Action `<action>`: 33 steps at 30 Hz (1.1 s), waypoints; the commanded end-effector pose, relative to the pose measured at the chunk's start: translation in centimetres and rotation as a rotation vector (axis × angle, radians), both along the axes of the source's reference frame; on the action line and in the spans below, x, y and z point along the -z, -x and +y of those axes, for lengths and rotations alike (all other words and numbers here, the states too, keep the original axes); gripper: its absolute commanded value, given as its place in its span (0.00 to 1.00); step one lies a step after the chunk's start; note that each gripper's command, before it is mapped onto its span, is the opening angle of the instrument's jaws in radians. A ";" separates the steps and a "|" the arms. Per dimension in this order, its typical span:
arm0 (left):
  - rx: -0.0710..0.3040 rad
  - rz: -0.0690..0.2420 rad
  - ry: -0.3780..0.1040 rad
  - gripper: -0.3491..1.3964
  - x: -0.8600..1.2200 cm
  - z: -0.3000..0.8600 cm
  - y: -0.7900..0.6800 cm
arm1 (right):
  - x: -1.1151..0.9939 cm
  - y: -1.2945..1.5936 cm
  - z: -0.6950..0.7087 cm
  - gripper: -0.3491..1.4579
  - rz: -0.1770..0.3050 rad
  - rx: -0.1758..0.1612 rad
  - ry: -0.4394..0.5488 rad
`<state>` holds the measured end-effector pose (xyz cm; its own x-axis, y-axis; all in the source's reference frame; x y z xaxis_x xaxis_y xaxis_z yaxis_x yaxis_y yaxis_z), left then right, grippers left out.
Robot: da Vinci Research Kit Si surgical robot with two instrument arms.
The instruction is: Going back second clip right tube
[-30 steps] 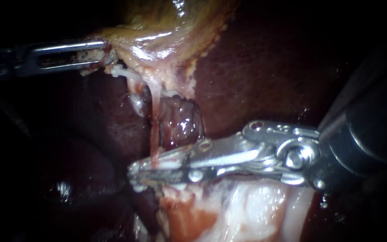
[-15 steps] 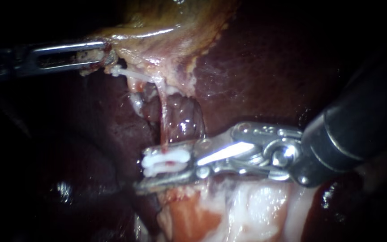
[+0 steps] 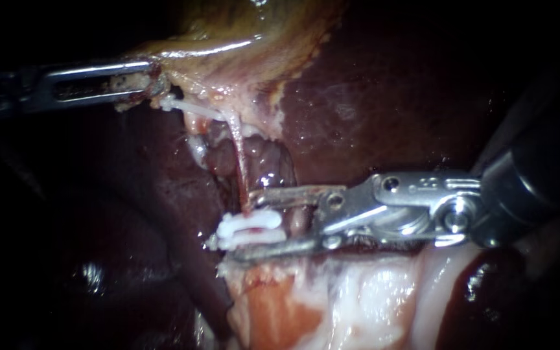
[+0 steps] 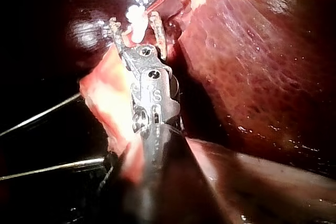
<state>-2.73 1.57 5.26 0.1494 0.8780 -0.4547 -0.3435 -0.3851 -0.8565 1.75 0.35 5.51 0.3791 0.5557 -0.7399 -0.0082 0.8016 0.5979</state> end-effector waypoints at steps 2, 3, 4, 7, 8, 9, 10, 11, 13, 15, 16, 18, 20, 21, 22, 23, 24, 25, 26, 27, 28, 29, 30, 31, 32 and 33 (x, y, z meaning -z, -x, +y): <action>0.000 0.000 0.000 0.00 0.00 0.00 -0.01 | 0.01 0.10 0.03 0.47 0.005 0.006 0.019; -0.001 0.000 0.000 0.00 0.00 0.00 -0.01 | 0.03 0.14 0.04 0.47 0.009 0.010 0.029; -0.001 0.000 0.000 0.00 0.00 0.00 -0.01 | 0.05 0.21 0.07 0.47 0.013 0.015 0.044; -0.001 -0.001 0.000 0.00 0.01 -0.01 -0.02 | 0.16 0.42 0.16 0.47 0.018 0.015 0.077; -0.001 -0.001 0.000 0.00 0.01 -0.01 -0.02 | 0.19 0.49 0.20 0.47 0.019 0.015 0.085; -0.001 -0.001 0.000 0.00 0.01 -0.01 -0.02 | 0.22 0.55 0.23 0.47 0.018 0.012 0.092; -0.001 -0.001 0.000 0.00 0.01 -0.01 -0.02 | 0.26 0.63 0.26 0.47 0.016 0.008 0.100; -0.001 -0.001 0.000 0.00 0.01 0.00 -0.02 | 0.28 0.69 0.28 0.47 0.015 0.005 0.109; -0.001 0.000 0.000 0.00 0.01 -0.01 -0.02 | 0.32 0.81 0.31 0.47 0.011 -0.001 0.122; -0.001 0.000 0.000 0.00 0.01 -0.01 -0.02 | 0.33 0.89 0.31 0.47 0.011 0.000 0.136; -0.001 0.000 0.000 0.00 0.01 -0.01 -0.01 | 0.33 0.93 0.31 0.47 0.011 0.000 0.139; 0.000 0.000 0.000 0.00 0.00 -0.01 0.00 | 0.32 0.97 0.31 0.47 0.014 0.005 0.145; 0.002 0.002 0.002 0.00 -0.02 -0.02 0.03 | 0.32 1.00 0.31 0.47 0.015 0.007 0.144; 0.003 0.003 0.003 0.00 -0.03 -0.03 0.05 | 0.32 1.01 0.31 0.47 0.015 0.008 0.144; 0.005 0.008 0.004 0.00 -0.06 -0.05 0.08 | 0.32 1.02 0.31 0.47 0.015 0.008 0.144; 0.004 0.008 0.005 0.00 -0.07 -0.06 0.11 | 0.32 1.02 0.31 0.47 0.016 0.008 0.144; -0.001 0.007 0.005 0.00 -0.09 -0.07 0.14 | 0.32 1.03 0.31 0.47 0.016 0.009 0.144; -0.003 0.009 0.006 0.00 -0.12 -0.08 0.18 | 0.32 1.03 0.31 0.47 0.016 0.009 0.144; -0.006 0.010 0.013 0.00 -0.15 -0.08 0.22 | 0.32 1.04 0.31 0.47 0.016 0.009 0.144; -0.009 0.012 0.013 0.00 -0.17 -0.09 0.25 | 0.32 1.04 0.31 0.47 0.016 0.009 0.144; -0.012 0.010 0.008 0.00 -0.20 -0.10 0.30 | 0.32 1.04 0.31 0.47 0.016 0.009 0.144; -0.013 0.010 0.009 0.00 -0.22 -0.11 0.34 | 0.32 1.05 0.30 0.47 0.016 0.010 0.144; -0.016 0.008 0.004 0.00 -0.25 -0.12 0.38 | 0.32 1.05 0.30 0.47 0.016 0.010 0.144; -0.019 0.009 0.005 0.00 -0.27 -0.14 0.41 | 0.32 1.05 0.30 0.47 0.016 0.010 0.144; -0.022 0.011 0.006 0.00 -0.29 -0.15 0.45 | 0.32 1.05 0.30 0.47 0.017 0.010 0.144; -0.024 0.010 0.000 0.00 -0.31 -0.17 0.47 | 0.32 1.06 0.30 0.47 0.017 0.010 0.144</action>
